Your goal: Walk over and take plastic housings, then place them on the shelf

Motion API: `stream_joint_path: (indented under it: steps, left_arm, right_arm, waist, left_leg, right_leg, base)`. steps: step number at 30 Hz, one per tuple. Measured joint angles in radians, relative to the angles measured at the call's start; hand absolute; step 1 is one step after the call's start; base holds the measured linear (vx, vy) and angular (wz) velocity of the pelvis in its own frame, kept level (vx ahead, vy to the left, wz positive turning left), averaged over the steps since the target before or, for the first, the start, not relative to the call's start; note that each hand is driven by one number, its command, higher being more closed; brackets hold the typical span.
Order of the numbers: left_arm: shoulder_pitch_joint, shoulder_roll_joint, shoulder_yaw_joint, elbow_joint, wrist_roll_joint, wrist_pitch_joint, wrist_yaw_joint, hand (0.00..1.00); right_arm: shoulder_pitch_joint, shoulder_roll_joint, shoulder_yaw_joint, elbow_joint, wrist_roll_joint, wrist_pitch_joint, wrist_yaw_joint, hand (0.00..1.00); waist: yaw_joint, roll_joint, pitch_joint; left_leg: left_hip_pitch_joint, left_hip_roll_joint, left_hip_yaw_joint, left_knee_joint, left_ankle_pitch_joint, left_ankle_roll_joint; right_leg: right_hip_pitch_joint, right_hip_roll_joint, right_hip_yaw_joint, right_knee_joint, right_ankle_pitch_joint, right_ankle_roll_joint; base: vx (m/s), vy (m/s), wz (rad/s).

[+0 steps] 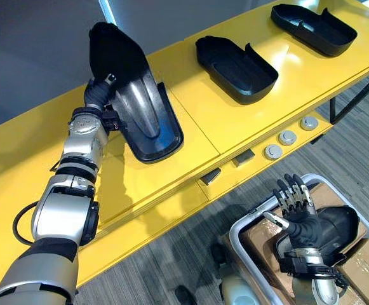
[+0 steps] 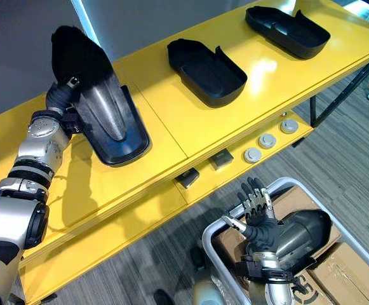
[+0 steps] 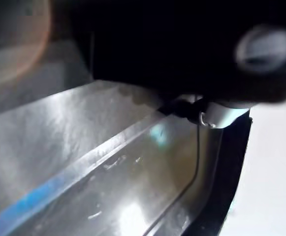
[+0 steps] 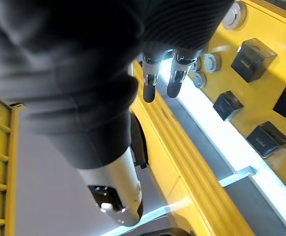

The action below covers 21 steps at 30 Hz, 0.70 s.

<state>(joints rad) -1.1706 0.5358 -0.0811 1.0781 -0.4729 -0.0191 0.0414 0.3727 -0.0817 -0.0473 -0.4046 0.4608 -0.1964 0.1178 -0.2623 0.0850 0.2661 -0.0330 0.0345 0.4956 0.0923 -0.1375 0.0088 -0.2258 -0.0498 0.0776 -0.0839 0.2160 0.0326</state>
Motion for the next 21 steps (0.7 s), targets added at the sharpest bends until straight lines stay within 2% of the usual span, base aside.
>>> stream_joint_path:
  steps: [5,6,12,21]
  left_arm:
    - [0.0,0.004,0.02,0.033,0.01,0.019,0.0,1.0]
    - [0.0,0.004,0.019,0.034,0.033,0.022,0.001,0.0]
    - [0.001,0.007,0.016,0.036,0.075,0.034,0.017,0.0]
    - [-0.003,0.007,0.021,0.038,0.096,0.034,0.063,0.0]
  right_arm:
    - [0.011,0.001,0.017,-0.002,-0.002,0.008,0.004,0.0]
    - [0.015,0.001,0.02,-0.003,-0.002,0.008,0.004,0.0]
    - [0.016,0.002,0.035,-0.005,-0.002,0.008,0.004,0.0]
    - [0.025,0.002,0.075,-0.005,-0.004,0.009,0.004,0.0]
  waist:
    - [0.006,-0.002,0.012]
    - [0.009,-0.003,0.013]
    - [0.013,-0.018,0.033]
    - [0.012,-0.019,0.033]
  left_leg:
    - [-0.003,-0.003,-0.009,-0.003,0.004,0.002]
    - [-0.004,-0.004,-0.012,-0.006,0.008,0.002]
    - [-0.021,-0.009,-0.035,-0.021,0.027,0.003]
    - [-0.027,-0.01,-0.041,-0.022,0.03,0.004]
  right_leg:
    - [0.0,-0.004,-0.005,0.0,0.001,0.001]
    - [-0.001,-0.005,-0.007,-0.001,0.001,0.001]
    - [-0.014,-0.011,-0.026,-0.001,0.003,-0.002]
    - [-0.017,-0.013,-0.032,-0.001,0.005,-0.003]
  base:
    - [-0.02,-0.003,0.06]
    - [-0.02,-0.01,0.12]
    - [-0.03,-0.02,0.11]
    - [-0.01,-0.004,0.01]
